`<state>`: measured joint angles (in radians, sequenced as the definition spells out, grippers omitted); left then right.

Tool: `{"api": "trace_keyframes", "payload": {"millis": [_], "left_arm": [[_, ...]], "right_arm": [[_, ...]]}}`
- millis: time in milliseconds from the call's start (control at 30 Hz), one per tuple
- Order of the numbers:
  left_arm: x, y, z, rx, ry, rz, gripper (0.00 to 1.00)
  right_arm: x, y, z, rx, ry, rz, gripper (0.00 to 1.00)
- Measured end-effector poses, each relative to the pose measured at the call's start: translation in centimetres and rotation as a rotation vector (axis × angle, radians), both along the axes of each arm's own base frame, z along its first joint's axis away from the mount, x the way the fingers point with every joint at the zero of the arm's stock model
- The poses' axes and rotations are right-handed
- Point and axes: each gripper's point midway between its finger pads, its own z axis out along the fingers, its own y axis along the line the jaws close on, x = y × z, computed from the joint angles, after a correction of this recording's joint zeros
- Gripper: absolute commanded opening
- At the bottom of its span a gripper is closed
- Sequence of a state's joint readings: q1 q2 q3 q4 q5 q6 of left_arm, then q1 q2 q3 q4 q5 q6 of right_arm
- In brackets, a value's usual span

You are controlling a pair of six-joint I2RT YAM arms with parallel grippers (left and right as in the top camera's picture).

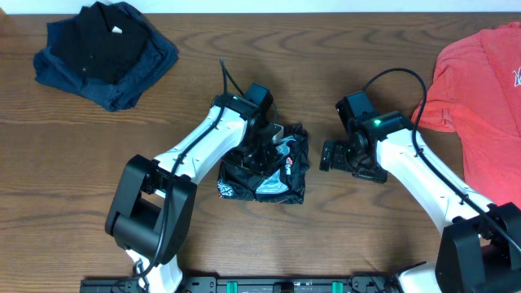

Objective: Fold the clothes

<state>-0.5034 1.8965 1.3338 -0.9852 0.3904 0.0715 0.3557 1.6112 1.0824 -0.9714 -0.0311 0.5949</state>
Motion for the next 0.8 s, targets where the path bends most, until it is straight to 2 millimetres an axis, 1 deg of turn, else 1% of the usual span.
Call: {"api": "trace_keyframes", "payload": {"millis": [67, 100, 167, 367, 500, 667, 800], "left_arm": [[-0.1, 0.0, 0.0, 0.002, 0.004, 0.004, 0.19], [-0.1, 0.0, 0.0, 0.002, 0.006, 0.006, 0.15], [-0.3, 0.1, 0.0, 0.008, 0.016, 0.018, 0.11], [-1.4, 0.7, 0.3, 0.034, 0.062, 0.026, 0.1], [-1.7, 0.8, 1.5, 0.025, 0.057, 0.036, 0.06], [-2.0, 0.3, 3.6, -0.03, 0.033, 0.043, 0.06], [-2.6, -0.6, 4.2, -0.074, 0.05, 0.039, 0.08]], "right_arm": [[0.0, 0.0, 0.0, 0.0, -0.001, 0.0, 0.99], [0.0, 0.0, 0.0, 0.001, -0.002, 0.0, 0.99], [0.1, 0.0, 0.0, 0.002, -0.006, 0.0, 0.99], [0.5, 0.2, 0.0, 0.008, -0.022, 0.0, 0.99], [0.7, 0.3, 0.1, 0.011, -0.03, 0.0, 0.99], [1.1, 0.4, 0.1, 0.016, -0.043, 0.0, 0.99], [1.3, 0.5, 0.1, 0.019, -0.051, 0.0, 0.99]]}}
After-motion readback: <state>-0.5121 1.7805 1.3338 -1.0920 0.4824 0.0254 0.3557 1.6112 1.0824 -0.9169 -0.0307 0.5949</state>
